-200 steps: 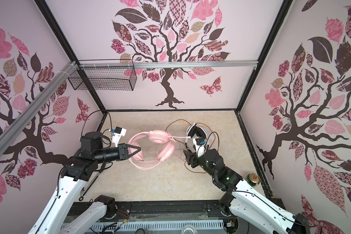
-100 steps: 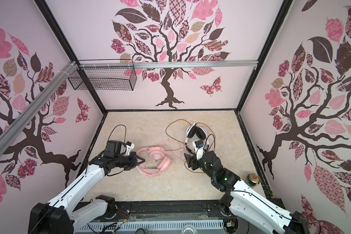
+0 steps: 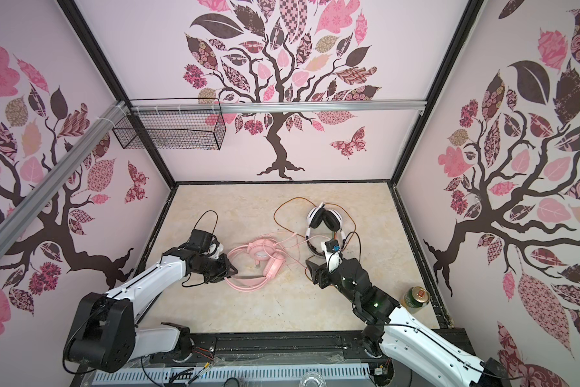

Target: Wrap the headphones

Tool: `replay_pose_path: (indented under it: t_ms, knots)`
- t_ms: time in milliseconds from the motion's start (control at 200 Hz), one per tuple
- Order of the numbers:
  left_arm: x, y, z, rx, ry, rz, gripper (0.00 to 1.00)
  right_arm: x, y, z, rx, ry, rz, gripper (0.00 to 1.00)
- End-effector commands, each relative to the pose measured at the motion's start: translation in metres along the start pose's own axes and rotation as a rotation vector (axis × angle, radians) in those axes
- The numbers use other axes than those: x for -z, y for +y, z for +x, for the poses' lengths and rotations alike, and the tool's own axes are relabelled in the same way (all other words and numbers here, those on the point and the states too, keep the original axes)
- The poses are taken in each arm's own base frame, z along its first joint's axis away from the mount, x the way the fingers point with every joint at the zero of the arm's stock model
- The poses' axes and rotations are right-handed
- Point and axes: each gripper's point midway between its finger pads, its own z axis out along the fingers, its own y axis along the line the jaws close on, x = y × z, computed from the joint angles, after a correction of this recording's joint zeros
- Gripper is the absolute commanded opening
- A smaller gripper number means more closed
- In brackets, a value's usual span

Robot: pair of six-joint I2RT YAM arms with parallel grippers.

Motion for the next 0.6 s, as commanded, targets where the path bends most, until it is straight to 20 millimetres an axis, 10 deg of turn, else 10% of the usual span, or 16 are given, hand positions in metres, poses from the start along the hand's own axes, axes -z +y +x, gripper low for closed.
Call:
replay_pose_path:
  t_ms: [0, 180, 595]
  knots:
    - [0.006, 0.006, -0.007, -0.03, -0.003, -0.093, 0.41, 0.005, 0.007, -0.009, -0.017, -0.041, -0.04, 0.74]
    - [0.012, 0.006, -0.003, -0.054, 0.015, -0.209, 0.97, 0.009, 0.011, -0.009, -0.028, -0.058, -0.07, 0.74]
    - [0.013, 0.037, 0.021, -0.037, 0.132, -0.449, 0.97, 0.018, 0.017, -0.013, -0.046, -0.094, -0.119, 0.75]
